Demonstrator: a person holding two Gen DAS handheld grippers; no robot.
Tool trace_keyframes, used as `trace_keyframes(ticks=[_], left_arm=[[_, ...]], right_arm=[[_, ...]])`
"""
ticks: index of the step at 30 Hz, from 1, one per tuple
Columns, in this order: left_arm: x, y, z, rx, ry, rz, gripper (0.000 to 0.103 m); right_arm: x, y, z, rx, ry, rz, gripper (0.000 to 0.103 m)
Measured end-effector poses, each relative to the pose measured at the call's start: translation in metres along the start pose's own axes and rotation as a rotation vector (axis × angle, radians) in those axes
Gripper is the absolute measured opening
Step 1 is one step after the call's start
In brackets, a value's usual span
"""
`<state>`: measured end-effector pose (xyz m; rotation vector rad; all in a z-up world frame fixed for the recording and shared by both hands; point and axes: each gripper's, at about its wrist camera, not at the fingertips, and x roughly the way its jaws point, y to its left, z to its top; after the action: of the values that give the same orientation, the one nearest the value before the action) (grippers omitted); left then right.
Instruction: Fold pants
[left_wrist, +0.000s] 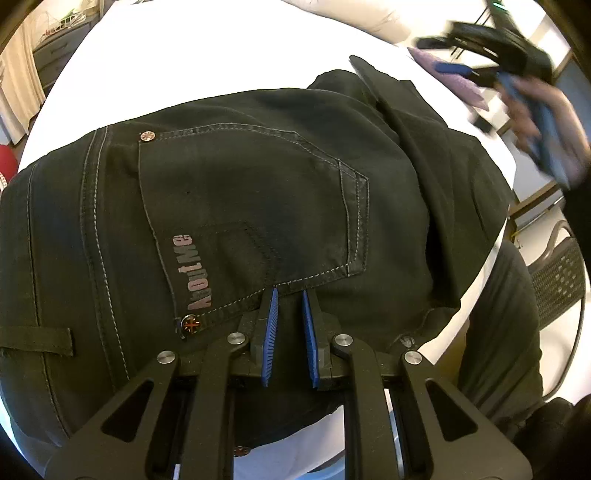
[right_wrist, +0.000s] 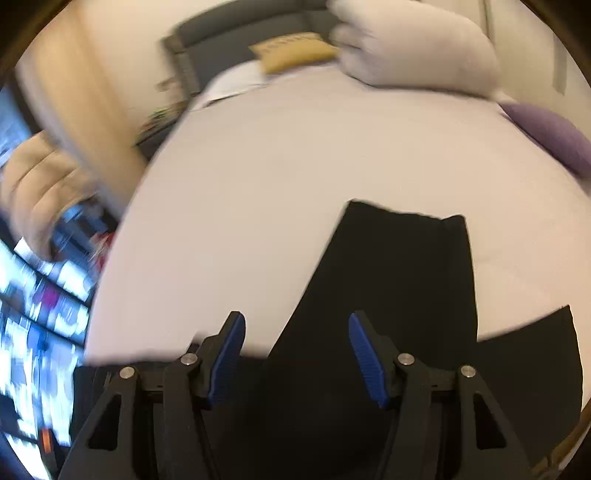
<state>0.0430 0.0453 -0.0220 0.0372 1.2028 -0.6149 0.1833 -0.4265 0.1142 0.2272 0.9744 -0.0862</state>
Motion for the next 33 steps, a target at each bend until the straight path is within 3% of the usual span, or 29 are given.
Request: trace_keyframes(ticks=[3,7,11,13,14,16,17,18,21,25,29,33], left_arm=[[0.000,0.001,0.001,0.001,0.003,-0.002,0.014],[0.001,0.008,0.002,-0.019,0.008,-0.034,0.014],[0.001,0.012,0.003,-0.028,0.014,-0.045,0.014],[0.001,0.012,0.003,-0.025,0.016,-0.042,0.014],[0.001,0.012,0.004,-0.022,0.017,-0.039,0.014],[0.001,0.012,0.005,-0.018,0.017,-0.035,0.014],[0.001,0.012,0.005,-0.015,0.017,-0.032,0.014],[0.001,0.011,0.006,-0.013,0.017,-0.028,0.014],[0.003,0.004,0.006,0.000,0.020,-0.010,0.014],[0.004,-0.002,0.006,0.019,0.023,0.010,0.014],[0.005,-0.007,0.008,0.029,0.028,0.021,0.014],[0.006,-0.015,0.010,0.048,0.033,0.051,0.014]], right_arm=[[0.047,-0.002,0.032,0.044,0.048,-0.069,0.062],[0.108,-0.002,0.051,0.085,0.145,-0.192,0.062],[0.148,-0.025,0.046,0.127,0.227,-0.256,0.062],[0.152,-0.024,0.045,0.109,0.200,-0.261,0.063],[0.151,-0.022,0.045,0.089,0.191,-0.261,0.059],[0.147,-0.023,0.045,0.071,0.177,-0.230,0.024],[0.143,-0.027,0.046,0.074,0.177,-0.222,0.008],[0.138,-0.032,0.045,0.094,0.172,-0.198,0.006],[0.105,-0.053,0.045,0.153,0.096,-0.133,0.004],[0.032,-0.100,0.028,0.272,-0.067,-0.032,0.004],[-0.048,-0.173,-0.016,0.440,-0.225,0.038,0.004],[-0.091,-0.246,-0.070,0.623,-0.317,0.077,0.004]])
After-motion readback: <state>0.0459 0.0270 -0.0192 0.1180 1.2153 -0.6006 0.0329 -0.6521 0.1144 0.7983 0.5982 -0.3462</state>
